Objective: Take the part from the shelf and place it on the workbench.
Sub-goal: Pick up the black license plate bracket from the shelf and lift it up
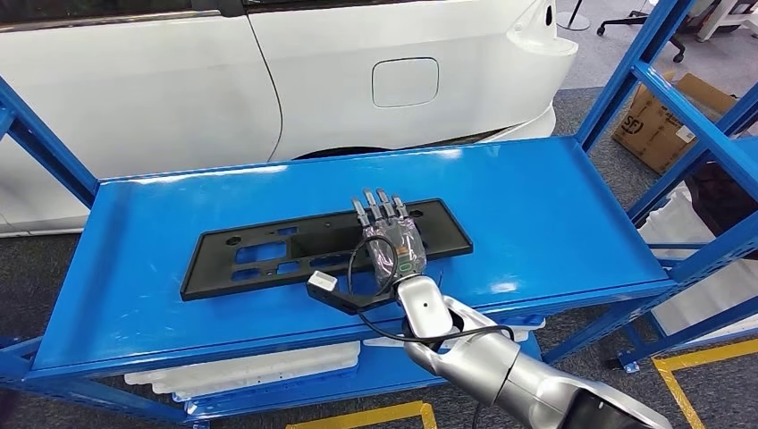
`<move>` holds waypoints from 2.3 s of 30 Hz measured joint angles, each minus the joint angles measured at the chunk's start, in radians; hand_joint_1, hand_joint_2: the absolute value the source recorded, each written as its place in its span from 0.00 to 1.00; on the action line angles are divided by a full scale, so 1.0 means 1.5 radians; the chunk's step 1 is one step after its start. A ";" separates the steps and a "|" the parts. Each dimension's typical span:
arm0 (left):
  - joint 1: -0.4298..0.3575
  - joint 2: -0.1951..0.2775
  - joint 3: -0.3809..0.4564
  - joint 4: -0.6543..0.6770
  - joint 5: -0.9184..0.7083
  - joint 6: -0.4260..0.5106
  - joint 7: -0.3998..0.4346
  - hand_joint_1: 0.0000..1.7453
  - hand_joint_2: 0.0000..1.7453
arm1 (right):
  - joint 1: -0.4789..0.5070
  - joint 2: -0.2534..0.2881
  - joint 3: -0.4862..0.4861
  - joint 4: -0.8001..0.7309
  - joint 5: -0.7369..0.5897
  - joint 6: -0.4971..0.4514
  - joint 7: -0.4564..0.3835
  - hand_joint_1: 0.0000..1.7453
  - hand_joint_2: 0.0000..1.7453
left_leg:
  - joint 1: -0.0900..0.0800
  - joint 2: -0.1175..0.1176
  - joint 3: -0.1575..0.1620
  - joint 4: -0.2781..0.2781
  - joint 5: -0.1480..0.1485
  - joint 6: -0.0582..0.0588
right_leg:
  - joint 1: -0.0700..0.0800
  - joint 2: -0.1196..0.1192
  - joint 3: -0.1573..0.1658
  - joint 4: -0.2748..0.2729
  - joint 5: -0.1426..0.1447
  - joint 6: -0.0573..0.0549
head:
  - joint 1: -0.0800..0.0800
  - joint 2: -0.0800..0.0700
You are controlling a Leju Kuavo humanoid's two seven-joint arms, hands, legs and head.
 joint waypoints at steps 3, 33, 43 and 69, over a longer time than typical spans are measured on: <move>0.000 0.000 0.000 0.000 0.000 0.000 -0.001 0.00 1.00 | 0.000 0.001 -0.003 0.003 -0.001 0.000 -0.003 0.52 0.00 | 0.000 0.000 0.000 0.000 0.000 0.000 | 0.000 0.000 0.000 0.000 0.000 0.000 | 0.000 0.000; 0.000 0.000 0.000 0.000 -0.004 0.000 -0.004 0.00 1.00 | 0.008 -0.001 -0.018 -0.012 -0.016 0.013 -0.029 1.00 0.00 | 0.000 0.000 -0.001 0.000 0.000 0.000 | 0.000 0.000 -0.001 0.000 0.000 0.000 | 0.000 0.000; 0.000 0.000 0.000 0.000 -0.004 0.000 -0.005 0.00 1.00 | 0.007 -0.002 -0.018 -0.014 -0.024 0.027 -0.036 1.00 0.00 | 0.000 0.000 -0.001 0.000 0.000 0.000 | 0.000 0.000 -0.001 0.000 0.000 0.000 | 0.000 0.000; 0.000 -0.001 -0.009 0.000 -0.024 -0.004 -0.010 0.00 0.00 | -0.060 0.008 -0.014 -0.031 -0.045 0.044 -0.051 1.00 0.00 | 0.000 0.000 -0.002 0.000 0.000 0.000 | 0.000 0.000 -0.001 0.000 0.000 0.000 | 0.000 0.000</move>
